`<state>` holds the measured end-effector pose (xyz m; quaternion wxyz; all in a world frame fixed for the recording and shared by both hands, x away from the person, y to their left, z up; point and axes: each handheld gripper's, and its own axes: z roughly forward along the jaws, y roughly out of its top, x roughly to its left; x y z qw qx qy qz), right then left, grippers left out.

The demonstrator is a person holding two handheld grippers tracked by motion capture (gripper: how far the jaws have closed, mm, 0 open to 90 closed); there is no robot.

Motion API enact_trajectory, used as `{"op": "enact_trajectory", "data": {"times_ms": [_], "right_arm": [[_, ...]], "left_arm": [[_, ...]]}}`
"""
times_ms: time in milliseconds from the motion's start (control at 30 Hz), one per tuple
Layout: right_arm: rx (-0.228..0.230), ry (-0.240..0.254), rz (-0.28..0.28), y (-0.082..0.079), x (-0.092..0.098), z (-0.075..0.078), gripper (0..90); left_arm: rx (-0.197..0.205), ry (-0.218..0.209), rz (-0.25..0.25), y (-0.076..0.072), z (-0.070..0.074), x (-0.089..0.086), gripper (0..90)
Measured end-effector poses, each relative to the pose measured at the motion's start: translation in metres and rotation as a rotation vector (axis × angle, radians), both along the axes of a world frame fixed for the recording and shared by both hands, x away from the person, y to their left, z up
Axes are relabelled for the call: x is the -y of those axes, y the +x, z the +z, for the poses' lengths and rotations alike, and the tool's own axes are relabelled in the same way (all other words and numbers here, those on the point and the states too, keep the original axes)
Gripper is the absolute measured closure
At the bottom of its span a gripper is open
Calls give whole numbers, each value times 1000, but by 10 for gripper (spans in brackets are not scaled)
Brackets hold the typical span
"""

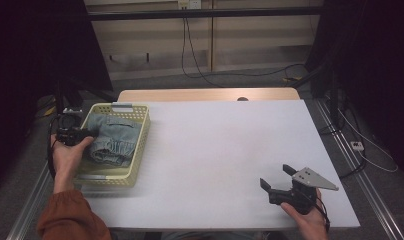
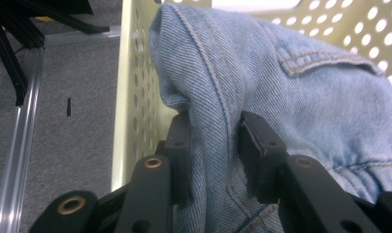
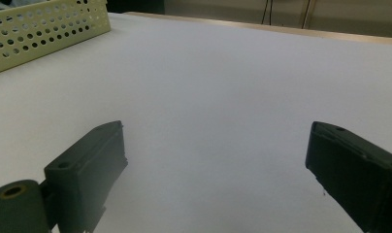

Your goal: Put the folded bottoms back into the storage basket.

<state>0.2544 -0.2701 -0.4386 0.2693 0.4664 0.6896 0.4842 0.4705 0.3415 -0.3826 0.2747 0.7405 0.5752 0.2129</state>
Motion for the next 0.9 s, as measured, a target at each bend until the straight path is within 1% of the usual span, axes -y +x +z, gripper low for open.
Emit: {"op": "enact_trajectory", "data": {"times_ms": [33,100,167,200,267,333,433,500,667,733,767,800,867,900], "right_arm": [[1,-2,1,0,0,0,74],[1,-1,2,0,0,0,75],[3,-3,1,0,0,0,75],[1,-2,1,0,0,0,74],[1,-2,1,0,0,0,75],[2,-3,2,0,0,0,75],[3,-4,1,0,0,0,75],[2,-3,1,0,0,0,75],[3,-2,2,0,0,0,74],[2,-3,2,0,0,0,75],[2,-4,1,0,0,0,75],[3,-3,3,0,0,0,75],[3,-3,4,0,0,0,75],[3,-3,4,0,0,0,75]], "left_arm": [[-6,11,-8,0,0,0,666],[-13,19,-15,1,-1,-1,665],[-10,9,-9,1,-2,-1,665],[-19,2,-12,1,-3,-2,665],[-32,4,-22,2,-4,-3,664],[-41,-5,-23,2,-5,-4,662],[-50,-8,-35,2,-6,-5,660],[-74,-11,-42,2,-6,-5,657],[-89,-13,-40,3,-9,-6,652],[-96,-20,-35,3,-10,-7,639],[-96,-23,-29,3,-10,-8,638],[-91,-40,-14,3,-9,-8,641],[-91,-40,-12,2,-8,-10,646],[-81,-43,-3,2,-8,-10,647]]}}
